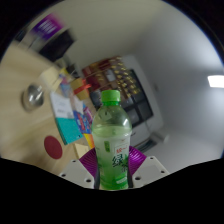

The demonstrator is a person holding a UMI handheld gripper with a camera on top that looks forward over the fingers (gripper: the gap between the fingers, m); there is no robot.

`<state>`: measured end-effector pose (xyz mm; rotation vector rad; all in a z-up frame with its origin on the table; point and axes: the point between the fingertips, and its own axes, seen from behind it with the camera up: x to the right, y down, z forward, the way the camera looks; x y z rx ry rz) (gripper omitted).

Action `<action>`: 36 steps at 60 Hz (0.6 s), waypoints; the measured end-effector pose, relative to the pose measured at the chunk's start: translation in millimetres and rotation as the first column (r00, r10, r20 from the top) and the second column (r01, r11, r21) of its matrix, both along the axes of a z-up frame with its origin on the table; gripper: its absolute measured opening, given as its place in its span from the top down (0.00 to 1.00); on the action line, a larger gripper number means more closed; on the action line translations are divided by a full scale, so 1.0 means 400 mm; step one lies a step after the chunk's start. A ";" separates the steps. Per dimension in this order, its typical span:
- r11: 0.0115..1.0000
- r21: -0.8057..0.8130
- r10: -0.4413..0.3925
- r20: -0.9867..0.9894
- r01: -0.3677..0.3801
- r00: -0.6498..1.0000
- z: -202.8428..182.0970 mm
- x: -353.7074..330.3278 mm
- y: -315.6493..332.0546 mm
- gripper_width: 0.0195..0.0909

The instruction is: Pour water

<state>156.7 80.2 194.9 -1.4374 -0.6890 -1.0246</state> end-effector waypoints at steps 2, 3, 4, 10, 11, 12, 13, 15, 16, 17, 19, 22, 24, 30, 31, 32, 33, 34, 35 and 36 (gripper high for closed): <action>1.000 -0.029 -0.005 0.157 0.010 0.988 0.008 -0.037 0.009 0.74; 0.999 -0.036 0.003 0.221 0.005 0.975 -0.007 -0.054 0.037 0.75; 0.999 -0.047 0.004 0.274 0.009 0.962 -0.005 -0.076 0.036 0.75; 0.995 -0.097 0.037 0.481 0.011 0.876 -0.045 -0.179 0.101 0.74; 0.995 -0.102 0.039 0.512 0.015 0.858 -0.050 -0.192 0.107 0.74; 0.994 -0.107 0.044 0.547 0.018 0.836 -0.054 -0.206 0.112 0.74; 0.994 -0.110 0.048 0.584 0.021 0.810 -0.058 -0.218 0.118 0.74; 0.993 -0.114 0.054 0.656 0.027 0.753 -0.042 -0.226 0.113 0.74; 0.993 -0.110 0.051 0.692 0.034 0.720 -0.045 -0.237 0.119 0.75; 0.993 -0.107 0.050 0.727 0.041 0.685 -0.046 -0.245 0.123 0.75; 0.993 -0.107 0.054 0.786 0.049 0.616 -0.053 -0.260 0.133 0.74; 0.992 -0.108 0.058 0.850 0.065 0.523 -0.065 -0.272 0.145 0.75; 0.990 -0.116 0.068 0.882 0.075 0.466 -0.061 -0.266 0.116 0.74; 0.987 -0.135 0.091 0.914 0.085 0.396 -0.079 -0.271 0.136 0.74; 0.987 -0.138 0.093 0.912 0.086 0.399 -0.082 -0.269 0.134 0.74; 0.986 -0.141 0.095 0.912 0.089 0.399 -0.080 -0.262 0.105 0.75; 0.986 -0.140 0.094 0.912 0.089 0.400 -0.081 -0.260 0.100 0.75; 0.985 -0.144 0.097 0.912 0.090 0.398 -0.062 -0.246 0.112 0.75; 0.986 -0.144 0.098 0.913 0.088 0.396 -0.063 -0.244 0.105 0.74; 0.986 -0.144 0.100 0.914 0.084 0.393 -0.062 -0.244 0.101 0.74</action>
